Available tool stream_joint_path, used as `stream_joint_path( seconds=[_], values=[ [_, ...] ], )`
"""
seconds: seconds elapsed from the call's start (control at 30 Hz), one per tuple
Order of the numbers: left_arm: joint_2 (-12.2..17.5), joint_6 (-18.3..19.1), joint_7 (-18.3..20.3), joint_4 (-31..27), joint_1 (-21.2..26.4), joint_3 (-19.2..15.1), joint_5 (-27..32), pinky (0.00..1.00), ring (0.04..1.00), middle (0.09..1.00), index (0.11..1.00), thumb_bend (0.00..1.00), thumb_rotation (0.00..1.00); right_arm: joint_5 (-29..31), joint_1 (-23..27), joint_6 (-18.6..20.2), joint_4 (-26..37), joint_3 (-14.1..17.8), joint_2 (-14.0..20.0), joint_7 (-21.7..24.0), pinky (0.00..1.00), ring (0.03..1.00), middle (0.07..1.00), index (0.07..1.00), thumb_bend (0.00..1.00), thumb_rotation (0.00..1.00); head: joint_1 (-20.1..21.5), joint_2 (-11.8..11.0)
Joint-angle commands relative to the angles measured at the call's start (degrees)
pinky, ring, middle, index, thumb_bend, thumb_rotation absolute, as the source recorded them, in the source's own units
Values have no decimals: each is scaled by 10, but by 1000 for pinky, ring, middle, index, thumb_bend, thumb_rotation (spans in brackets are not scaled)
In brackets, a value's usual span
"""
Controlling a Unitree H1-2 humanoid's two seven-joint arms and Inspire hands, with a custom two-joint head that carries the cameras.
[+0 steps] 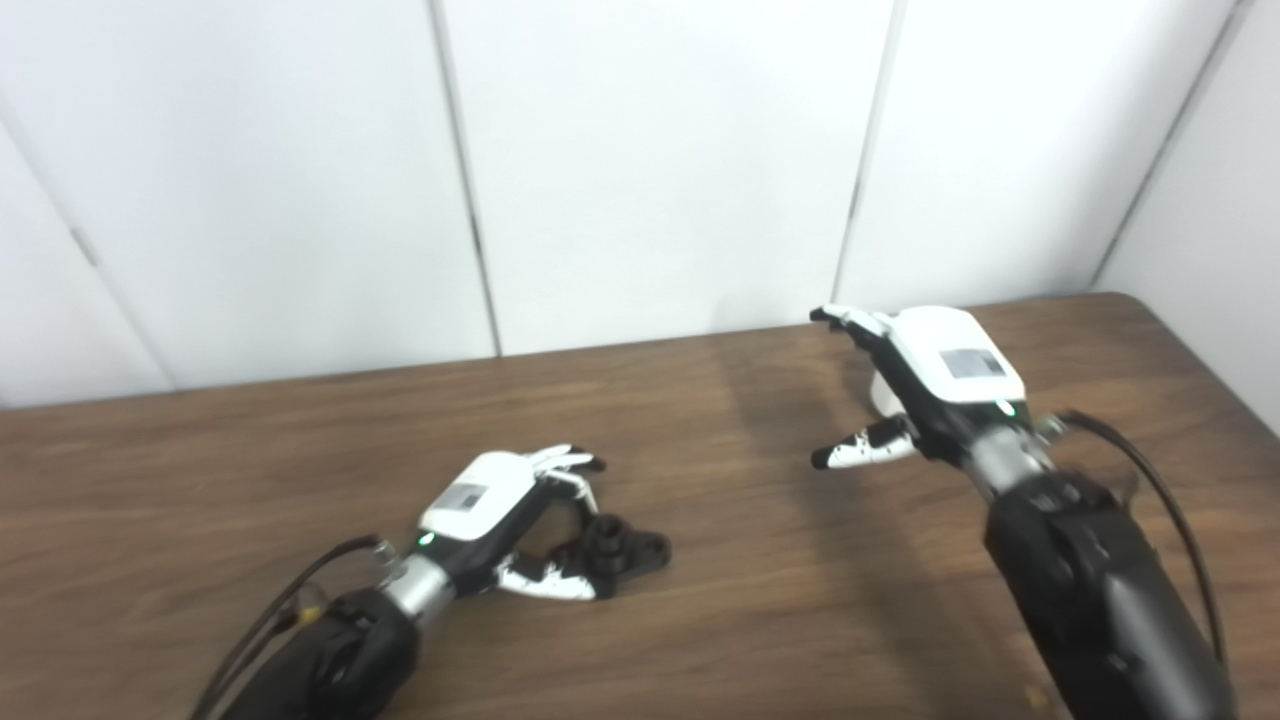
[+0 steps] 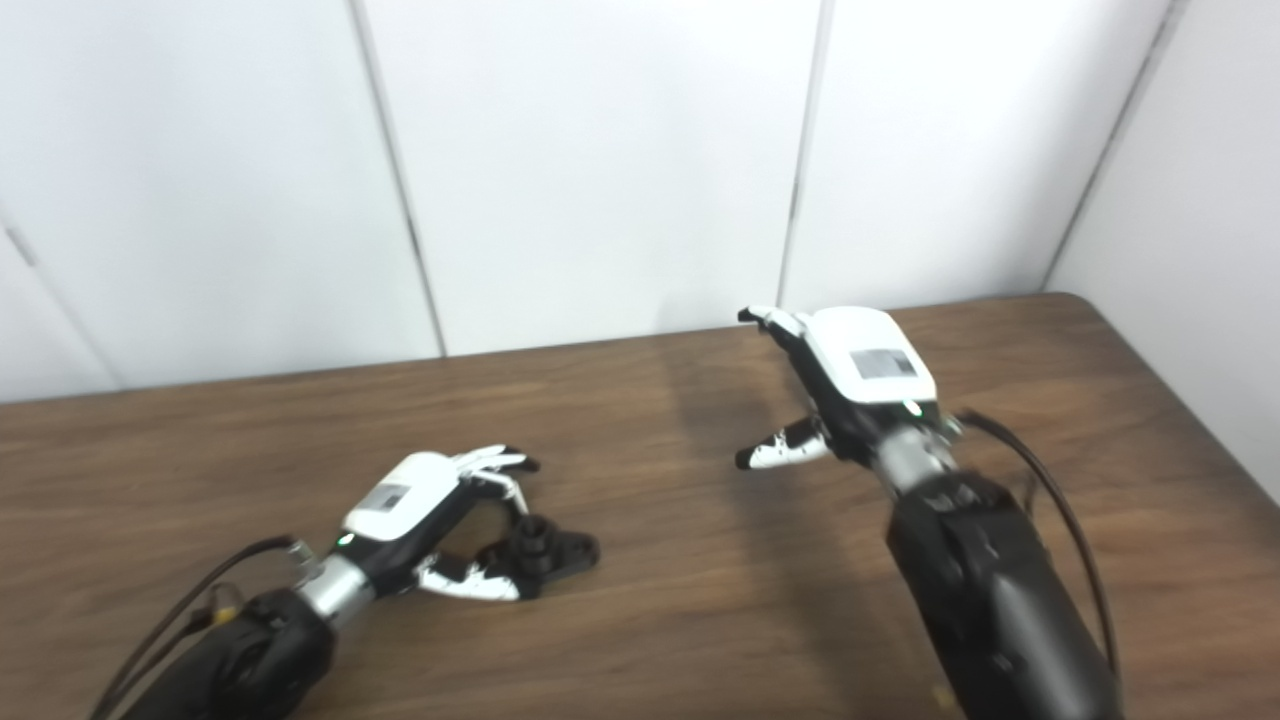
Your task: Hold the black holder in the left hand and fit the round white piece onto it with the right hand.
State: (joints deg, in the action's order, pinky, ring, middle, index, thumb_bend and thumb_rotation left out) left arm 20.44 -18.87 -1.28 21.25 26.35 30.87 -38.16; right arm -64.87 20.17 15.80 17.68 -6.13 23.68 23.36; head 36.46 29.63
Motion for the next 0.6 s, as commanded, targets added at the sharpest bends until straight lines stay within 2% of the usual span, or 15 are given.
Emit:
stream_joint_path(
  seconds=[0.0, 0.03, 0.17, 0.33, 0.4, 0.57],
  values=[
    [28, -1, 42, 20, -17, 8, -14, 799, 885, 842, 486, 524, 55, -50, 37, 18, 7, -1, 16, 27, 724, 857, 898, 861, 861, 280, 12, -5],
    [30, -2, 45, 18, -17, 7, -13, 788, 879, 839, 486, 524, 55, -73, 46, 25, 1, -3, 18, 44, 743, 870, 907, 864, 870, 291, 28, -15],
    [36, -11, 50, 17, -18, 1, -8, 789, 873, 833, 486, 523, 53, -124, 74, 39, -33, -1, 22, 77, 797, 917, 932, 870, 905, 301, 54, -28],
    [38, -29, 36, 33, -17, -6, -18, 745, 849, 816, 486, 523, 53, -154, 105, 55, -74, 6, 27, 107, 871, 958, 971, 885, 925, 304, 68, -32],
    [39, -35, 36, 37, -17, -9, -18, 753, 853, 819, 486, 523, 54, -169, 114, 60, -88, 6, 31, 119, 893, 971, 986, 898, 940, 341, 70, -33],
    [40, -35, 45, 38, -18, -13, -15, 774, 867, 829, 486, 523, 54, -178, 130, 67, -123, 11, 42, 136, 905, 983, 999, 907, 963, 345, 79, -32]
  ],
)
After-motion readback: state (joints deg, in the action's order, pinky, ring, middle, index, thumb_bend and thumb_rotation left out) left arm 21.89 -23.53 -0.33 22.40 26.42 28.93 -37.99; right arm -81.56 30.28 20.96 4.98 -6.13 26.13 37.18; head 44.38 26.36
